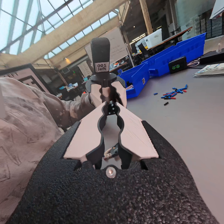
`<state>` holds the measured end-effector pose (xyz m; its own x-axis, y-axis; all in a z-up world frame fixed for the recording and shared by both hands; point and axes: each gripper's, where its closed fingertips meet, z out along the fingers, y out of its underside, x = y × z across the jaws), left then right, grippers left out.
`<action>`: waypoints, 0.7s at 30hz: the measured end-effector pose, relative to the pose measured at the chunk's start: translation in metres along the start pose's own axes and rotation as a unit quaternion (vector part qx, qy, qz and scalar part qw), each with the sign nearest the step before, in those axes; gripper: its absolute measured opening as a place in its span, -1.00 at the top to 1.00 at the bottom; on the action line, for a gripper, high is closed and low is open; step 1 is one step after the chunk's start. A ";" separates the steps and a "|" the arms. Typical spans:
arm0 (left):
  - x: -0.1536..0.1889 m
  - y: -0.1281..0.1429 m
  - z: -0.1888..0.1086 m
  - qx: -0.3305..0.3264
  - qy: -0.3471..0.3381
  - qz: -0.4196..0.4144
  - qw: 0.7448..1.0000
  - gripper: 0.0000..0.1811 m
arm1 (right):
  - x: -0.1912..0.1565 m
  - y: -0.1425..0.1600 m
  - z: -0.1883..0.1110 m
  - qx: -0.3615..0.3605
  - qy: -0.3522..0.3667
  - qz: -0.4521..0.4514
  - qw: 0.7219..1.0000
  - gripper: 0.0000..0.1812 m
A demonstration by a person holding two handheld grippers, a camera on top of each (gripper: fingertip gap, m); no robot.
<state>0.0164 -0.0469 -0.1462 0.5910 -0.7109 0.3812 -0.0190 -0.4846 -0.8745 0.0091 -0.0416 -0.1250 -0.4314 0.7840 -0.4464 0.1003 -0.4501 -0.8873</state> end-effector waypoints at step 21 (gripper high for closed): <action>-0.111 0.034 -0.260 -0.181 -0.486 0.029 0.855 0.84 | 0.030 0.090 -0.006 -0.314 0.115 -0.189 0.923 0.54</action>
<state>-0.2599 -0.1173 -0.1404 0.9678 -0.0661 -0.2429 -0.2158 -0.7143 -0.6657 0.0111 -0.0563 -0.2192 -0.3478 0.9367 -0.0407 0.5128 0.1538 -0.8446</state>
